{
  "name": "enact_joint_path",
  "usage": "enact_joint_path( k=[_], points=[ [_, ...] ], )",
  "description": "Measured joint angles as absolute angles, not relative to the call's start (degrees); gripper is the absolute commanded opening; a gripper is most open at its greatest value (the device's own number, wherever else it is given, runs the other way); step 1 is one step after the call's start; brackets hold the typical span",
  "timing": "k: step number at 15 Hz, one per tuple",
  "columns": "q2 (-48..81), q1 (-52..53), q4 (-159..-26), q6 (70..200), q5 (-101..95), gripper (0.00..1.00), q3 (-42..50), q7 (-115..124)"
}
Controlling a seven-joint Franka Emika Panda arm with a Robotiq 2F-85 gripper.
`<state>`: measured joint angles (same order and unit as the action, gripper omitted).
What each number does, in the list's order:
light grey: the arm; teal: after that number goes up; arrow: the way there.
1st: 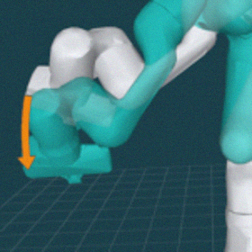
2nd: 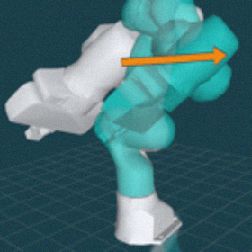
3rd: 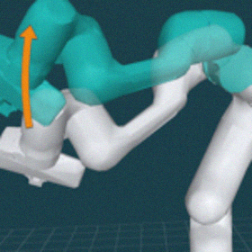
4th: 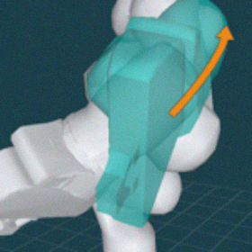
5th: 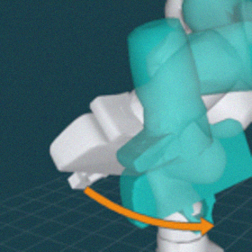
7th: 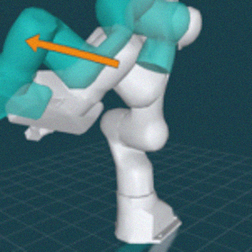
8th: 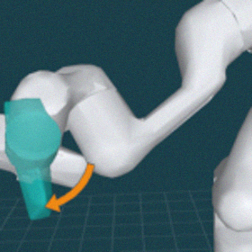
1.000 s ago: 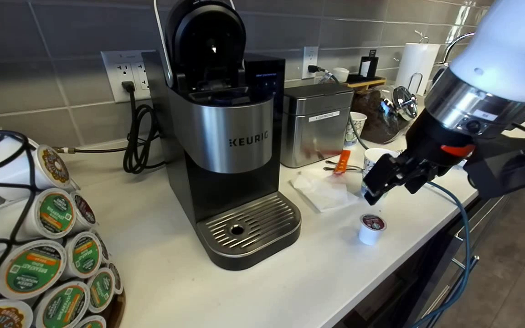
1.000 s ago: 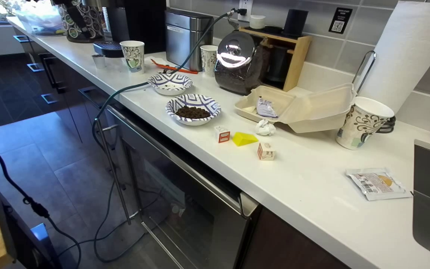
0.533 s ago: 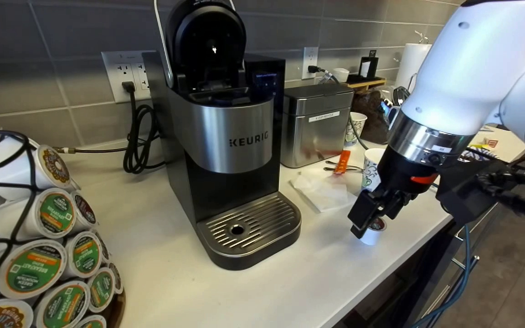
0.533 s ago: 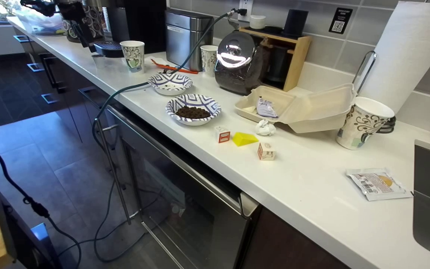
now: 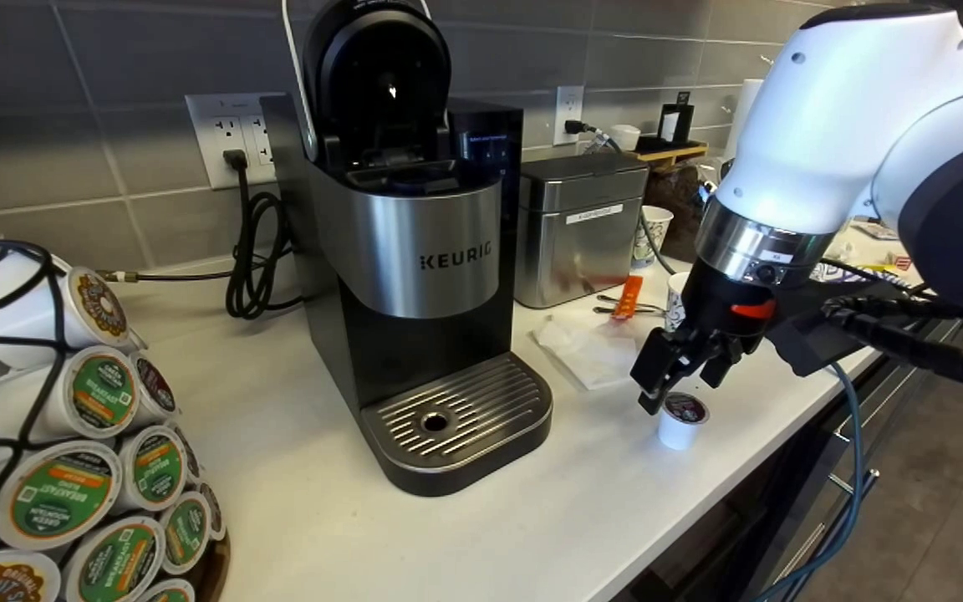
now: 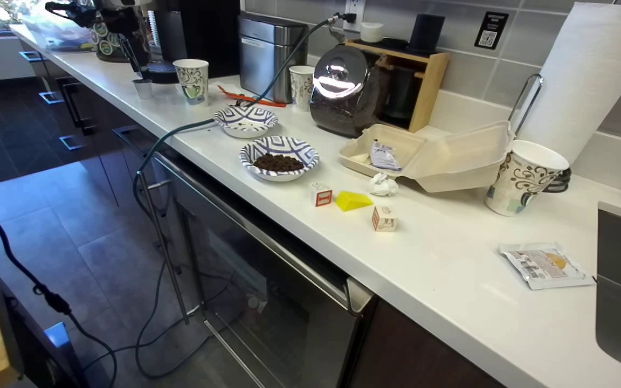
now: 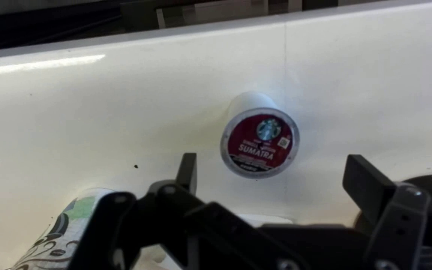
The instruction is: Remove the coffee cup from the coffeemaker then place one coffee pod in the coffee maker chamber.
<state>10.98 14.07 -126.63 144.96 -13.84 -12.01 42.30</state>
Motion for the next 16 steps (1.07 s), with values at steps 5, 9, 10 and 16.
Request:
enact_joint_path(
  k=[5,9,10,16],
  points=[
    [12.6,15.0,-125.8,144.3,-13.6,0.58,-11.3,42.4],
    [13.7,15.8,-125.0,144.2,-13.5,0.27,-10.3,42.8],
    [13.7,15.8,-124.9,144.0,-13.5,0.27,-10.0,42.9],
    [8.7,15.7,-124.3,144.1,-9.1,0.27,-9.9,41.1]
  ],
)
